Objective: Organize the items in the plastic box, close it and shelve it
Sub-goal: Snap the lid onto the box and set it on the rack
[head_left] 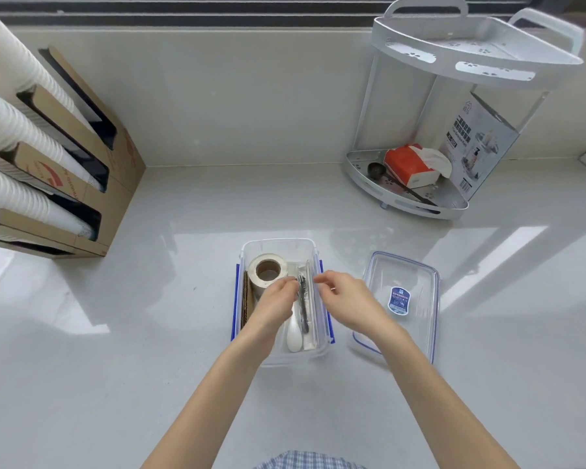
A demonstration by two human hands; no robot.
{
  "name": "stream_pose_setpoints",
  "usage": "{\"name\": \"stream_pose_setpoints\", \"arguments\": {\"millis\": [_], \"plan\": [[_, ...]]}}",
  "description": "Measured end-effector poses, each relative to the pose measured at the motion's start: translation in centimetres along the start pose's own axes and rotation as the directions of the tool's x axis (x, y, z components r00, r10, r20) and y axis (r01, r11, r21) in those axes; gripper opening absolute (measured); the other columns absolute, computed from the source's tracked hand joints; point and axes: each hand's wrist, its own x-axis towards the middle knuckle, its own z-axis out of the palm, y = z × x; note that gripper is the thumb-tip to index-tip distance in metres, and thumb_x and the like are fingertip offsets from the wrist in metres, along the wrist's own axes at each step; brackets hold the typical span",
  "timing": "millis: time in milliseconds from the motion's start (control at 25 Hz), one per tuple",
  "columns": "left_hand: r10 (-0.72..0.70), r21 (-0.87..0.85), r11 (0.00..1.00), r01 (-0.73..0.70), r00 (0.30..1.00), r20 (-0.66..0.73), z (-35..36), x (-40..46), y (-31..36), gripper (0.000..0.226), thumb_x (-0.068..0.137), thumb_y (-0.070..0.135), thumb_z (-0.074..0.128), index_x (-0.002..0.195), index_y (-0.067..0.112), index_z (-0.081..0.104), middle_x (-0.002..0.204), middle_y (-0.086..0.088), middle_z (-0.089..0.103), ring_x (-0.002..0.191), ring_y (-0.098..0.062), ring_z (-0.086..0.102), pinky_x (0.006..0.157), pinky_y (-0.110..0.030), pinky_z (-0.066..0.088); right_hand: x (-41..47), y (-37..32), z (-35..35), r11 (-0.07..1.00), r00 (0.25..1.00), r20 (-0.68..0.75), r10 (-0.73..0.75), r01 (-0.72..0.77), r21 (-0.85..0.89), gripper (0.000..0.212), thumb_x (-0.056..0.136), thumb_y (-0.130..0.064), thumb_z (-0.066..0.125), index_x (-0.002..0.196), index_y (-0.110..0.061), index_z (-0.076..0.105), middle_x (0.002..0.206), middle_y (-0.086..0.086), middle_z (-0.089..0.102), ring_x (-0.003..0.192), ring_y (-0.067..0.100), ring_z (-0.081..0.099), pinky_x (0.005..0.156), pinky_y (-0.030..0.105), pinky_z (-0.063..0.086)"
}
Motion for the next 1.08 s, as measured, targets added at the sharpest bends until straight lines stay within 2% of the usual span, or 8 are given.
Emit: {"name": "stream_pose_setpoints", "arguments": {"millis": [160, 280, 360, 440, 640, 800, 960, 1080], "plan": [[0.139, 0.091, 0.986, -0.140, 0.990, 0.021, 2.0, -0.2, 1.0, 0.033, 0.092, 0.008, 0.034, 0.119, 0.008, 0.053, 0.109, -0.001, 0.056, 0.102, -0.013, 0.053, 0.082, -0.021, 0.043, -0.7, 3.7, -2.6, 0.982, 0.979, -0.173, 0.107, -0.078, 0.171, 0.033, 0.093, -0.016, 0.039, 0.122, -0.013, 0.055, 0.124, 0.008, 0.061, 0.101, 0.018, 0.055, 0.081, 0.021, 0.036], [0.162, 0.158, 0.972, -0.175, 0.983, 0.091, 4.9, -0.1, 1.1, 0.034, 0.092, 0.007, 0.032, 0.120, 0.007, 0.052, 0.110, -0.003, 0.056, 0.099, -0.015, 0.054, 0.078, -0.016, 0.044, -1.6, 7.5, -3.4, 0.969, 0.956, -0.212, 0.203, -0.165, 0.182, 0.034, 0.093, -0.019, 0.039, 0.125, -0.013, 0.051, 0.127, 0.010, 0.056, 0.111, 0.023, 0.053, 0.086, 0.027, 0.038], [0.136, 0.207, 0.965, -0.162, 0.982, 0.131, 7.0, 0.1, 0.6, 0.036, 0.091, 0.010, 0.034, 0.124, 0.008, 0.048, 0.119, -0.003, 0.055, 0.106, -0.017, 0.053, 0.090, -0.024, 0.045, -2.0, 10.0, -3.7, 0.954, 0.934, -0.230, 0.273, -0.232, 0.189, 0.035, 0.093, -0.020, 0.041, 0.126, -0.013, 0.050, 0.129, 0.014, 0.053, 0.117, 0.027, 0.051, 0.088, 0.029, 0.038], [0.091, 0.298, 0.945, -0.133, 0.984, 0.153, 8.9, 0.3, -0.4, 0.041, 0.091, 0.016, 0.035, 0.132, 0.014, 0.041, 0.137, -0.004, 0.047, 0.123, -0.018, 0.046, 0.103, -0.027, 0.033, -2.5, 12.2, -3.8, 0.936, 0.910, -0.233, 0.342, -0.307, 0.175, 0.038, 0.092, -0.021, 0.042, 0.130, -0.013, 0.046, 0.132, 0.018, 0.047, 0.122, 0.031, 0.046, 0.097, 0.035, 0.038], [-0.011, 0.455, 0.889, -0.050, 0.991, 0.130, 11.3, 1.2, -2.2, 0.054, 0.091, 0.020, 0.033, 0.143, 0.014, 0.016, 0.154, -0.006, 0.019, 0.141, -0.022, 0.020, 0.114, -0.036, 0.020, -3.7, 15.0, -3.7, 0.884, 0.859, -0.216, 0.464, -0.431, 0.183, 0.048, 0.094, -0.023, 0.040, 0.137, -0.004, 0.033, 0.136, 0.026, 0.037, 0.128, 0.040, 0.035, 0.104, 0.040, 0.033], [-0.045, 0.445, 0.895, 0.014, 0.997, 0.059, 12.3, 1.2, -2.8, 0.047, 0.091, 0.017, 0.032, 0.135, 0.001, 0.026, 0.151, -0.011, 0.022, 0.138, -0.027, 0.020, 0.110, -0.037, 0.023, -3.5, 15.6, -3.1, 0.864, 0.857, -0.175, 0.485, -0.440, 0.244, 0.048, 0.094, -0.021, 0.042, 0.134, 0.003, 0.032, 0.138, 0.026, 0.033, 0.130, 0.039, 0.033, 0.106, 0.039, 0.029], [-0.066, 0.476, 0.877, 0.063, 0.998, -0.010, 13.1, 0.8, -3.0, 0.049, 0.088, 0.017, 0.034, 0.131, -0.006, 0.028, 0.147, -0.016, 0.026, 0.135, -0.034, 0.021, 0.110, -0.045, 0.024, -2.9, 15.9, -2.8, 0.838, 0.841, -0.167, 0.515, -0.453, 0.305, 0.028, 0.092, -0.020, 0.043, 0.109, 0.003, 0.047, 0.131, 0.026, 0.036, 0.123, 0.040, 0.038, 0.102, 0.038, 0.033], [-0.072, 0.467, 0.882, 0.057, 0.997, 0.014, 13.3, 0.6, -2.8, 0.051, 0.089, 0.020, 0.035, 0.137, 0.004, 0.025, 0.152, -0.009, 0.019, 0.139, -0.028, 0.015, 0.112, -0.043, 0.021, -2.7, 15.9, -2.9, 0.839, 0.830, -0.216, 0.515, -0.436, 0.325, 0.013, 0.091, -0.015, 0.043, 0.091, -0.002, 0.046, 0.126, 0.026, 0.040, 0.117, 0.041, 0.042, 0.097, 0.037, 0.036]]}}
